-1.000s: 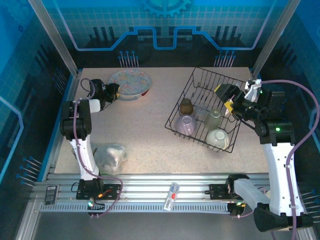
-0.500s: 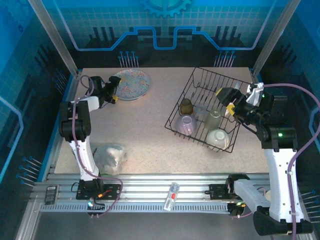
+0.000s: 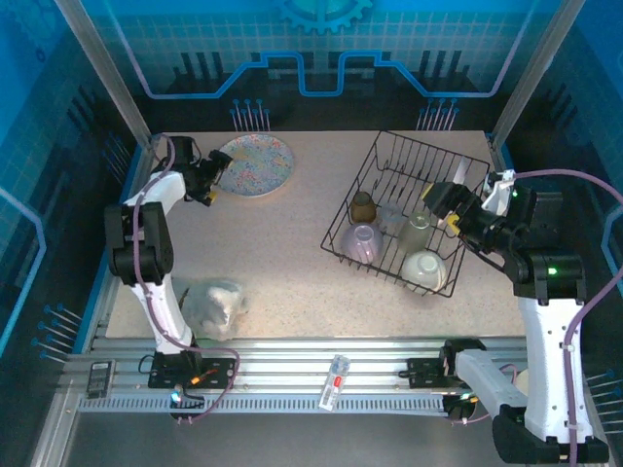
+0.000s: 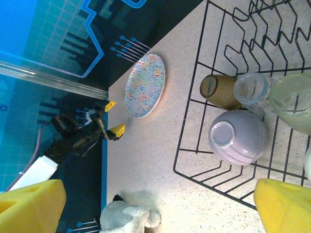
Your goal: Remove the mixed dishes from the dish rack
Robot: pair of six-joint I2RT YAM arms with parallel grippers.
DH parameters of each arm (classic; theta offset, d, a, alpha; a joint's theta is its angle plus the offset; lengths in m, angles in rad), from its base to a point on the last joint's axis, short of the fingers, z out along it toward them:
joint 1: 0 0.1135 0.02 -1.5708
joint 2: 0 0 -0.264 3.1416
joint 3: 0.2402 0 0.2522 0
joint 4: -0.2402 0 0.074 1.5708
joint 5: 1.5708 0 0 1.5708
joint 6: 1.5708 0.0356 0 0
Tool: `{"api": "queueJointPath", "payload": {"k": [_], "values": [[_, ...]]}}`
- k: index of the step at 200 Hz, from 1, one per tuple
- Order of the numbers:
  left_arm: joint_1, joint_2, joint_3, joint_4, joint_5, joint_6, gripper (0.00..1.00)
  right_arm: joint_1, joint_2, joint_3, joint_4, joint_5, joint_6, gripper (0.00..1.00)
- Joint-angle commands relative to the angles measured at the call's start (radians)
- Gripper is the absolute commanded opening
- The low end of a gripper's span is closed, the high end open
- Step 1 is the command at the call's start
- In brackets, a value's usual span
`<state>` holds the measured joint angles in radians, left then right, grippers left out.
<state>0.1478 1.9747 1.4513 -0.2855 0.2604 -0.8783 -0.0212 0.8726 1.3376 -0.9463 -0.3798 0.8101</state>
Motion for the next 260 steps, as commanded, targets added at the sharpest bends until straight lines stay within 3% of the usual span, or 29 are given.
{"api": "queueJointPath", "payload": {"k": [1, 48, 79, 98, 143, 170, 190, 213, 260], "values": [[0.003, -0.090, 0.012, -0.142, -0.040, 0.077, 0.99, -0.012, 0.004, 0.045, -0.064, 0.024, -0.046, 1.00], [-0.034, -0.251, 0.017, -0.234, -0.032, 0.191, 0.99, -0.010, 0.086, 0.083, -0.105, 0.085, -0.101, 1.00], [-0.141, -0.384, 0.021, -0.289, -0.044, 0.348, 0.99, 0.002, 0.136, 0.063, -0.111, 0.298, -0.104, 0.99], [-0.201, -0.460, -0.028, -0.290, -0.025, 0.341, 0.99, 0.007, 0.175, 0.053, -0.105, 0.429, -0.070, 0.94], [-0.497, -0.670, -0.106, -0.252, -0.104, 0.403, 0.99, 0.036, 0.282, 0.029, -0.030, 0.736, -0.010, 0.84], [-0.604, -0.728, -0.161, -0.194, -0.045, 0.365, 0.99, 0.056, 0.406, 0.084, -0.019, 0.876, -0.039, 0.81], [-0.683, -0.742, -0.172, -0.223, -0.087, 0.393, 0.99, 0.079, 0.497, 0.140, -0.013, 0.957, -0.086, 0.79], [-0.705, -0.798, -0.230, -0.198, -0.124, 0.377, 0.99, 0.097, 0.588, 0.202, -0.036, 1.029, -0.111, 0.78], [-0.706, -0.863, -0.289, -0.172, -0.133, 0.371, 0.99, 0.111, 0.713, 0.296, -0.049, 1.022, -0.115, 0.76]]}}
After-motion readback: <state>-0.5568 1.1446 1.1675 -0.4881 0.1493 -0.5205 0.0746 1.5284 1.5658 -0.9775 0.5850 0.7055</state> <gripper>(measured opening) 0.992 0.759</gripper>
